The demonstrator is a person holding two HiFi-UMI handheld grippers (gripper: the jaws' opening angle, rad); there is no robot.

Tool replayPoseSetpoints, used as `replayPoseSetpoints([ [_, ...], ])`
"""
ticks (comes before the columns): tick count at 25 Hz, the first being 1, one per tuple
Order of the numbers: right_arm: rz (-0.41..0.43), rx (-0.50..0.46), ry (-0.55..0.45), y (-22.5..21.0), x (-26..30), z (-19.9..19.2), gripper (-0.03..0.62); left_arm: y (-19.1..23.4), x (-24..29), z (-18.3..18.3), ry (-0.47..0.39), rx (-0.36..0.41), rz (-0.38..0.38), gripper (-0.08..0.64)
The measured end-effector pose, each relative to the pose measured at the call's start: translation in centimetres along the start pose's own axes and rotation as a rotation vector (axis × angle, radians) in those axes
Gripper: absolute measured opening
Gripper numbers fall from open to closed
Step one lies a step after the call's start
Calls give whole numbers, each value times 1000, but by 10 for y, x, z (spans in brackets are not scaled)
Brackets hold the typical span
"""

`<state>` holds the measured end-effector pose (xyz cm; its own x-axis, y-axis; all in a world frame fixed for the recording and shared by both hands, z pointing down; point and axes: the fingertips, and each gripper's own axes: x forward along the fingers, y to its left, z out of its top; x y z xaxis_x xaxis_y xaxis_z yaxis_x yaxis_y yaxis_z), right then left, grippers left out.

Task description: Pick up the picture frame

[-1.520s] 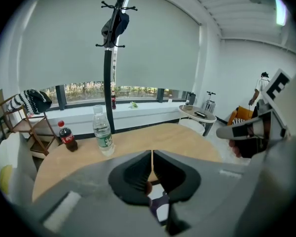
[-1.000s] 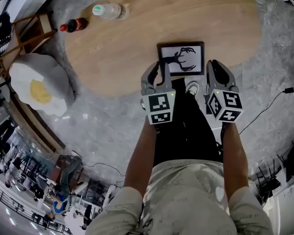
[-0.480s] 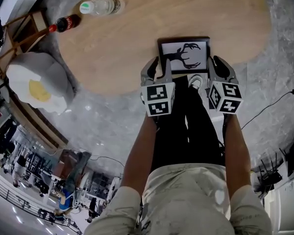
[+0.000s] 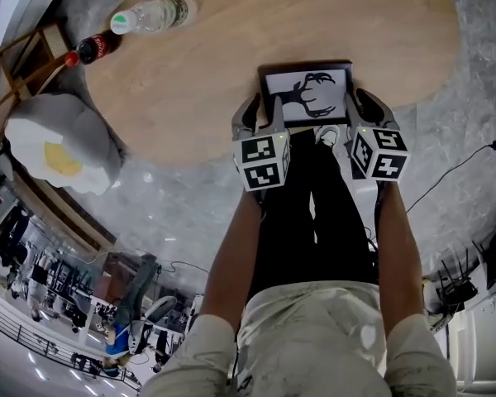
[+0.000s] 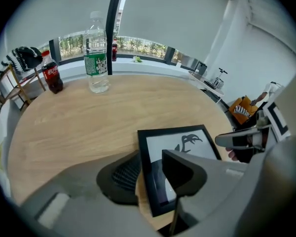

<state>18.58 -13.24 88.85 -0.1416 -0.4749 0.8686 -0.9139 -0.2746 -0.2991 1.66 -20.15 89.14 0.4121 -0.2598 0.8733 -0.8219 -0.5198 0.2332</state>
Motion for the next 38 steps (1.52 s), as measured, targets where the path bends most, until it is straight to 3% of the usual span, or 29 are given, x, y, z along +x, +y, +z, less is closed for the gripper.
replayPoseSetpoints([
  [14, -11, -12, 39, -11, 17, -6, 104, 7, 20, -17, 63, -28, -2, 135],
  [38, -89, -53, 70, -4, 19, -7, 74, 12, 15, -13, 73, -64, -30, 84],
])
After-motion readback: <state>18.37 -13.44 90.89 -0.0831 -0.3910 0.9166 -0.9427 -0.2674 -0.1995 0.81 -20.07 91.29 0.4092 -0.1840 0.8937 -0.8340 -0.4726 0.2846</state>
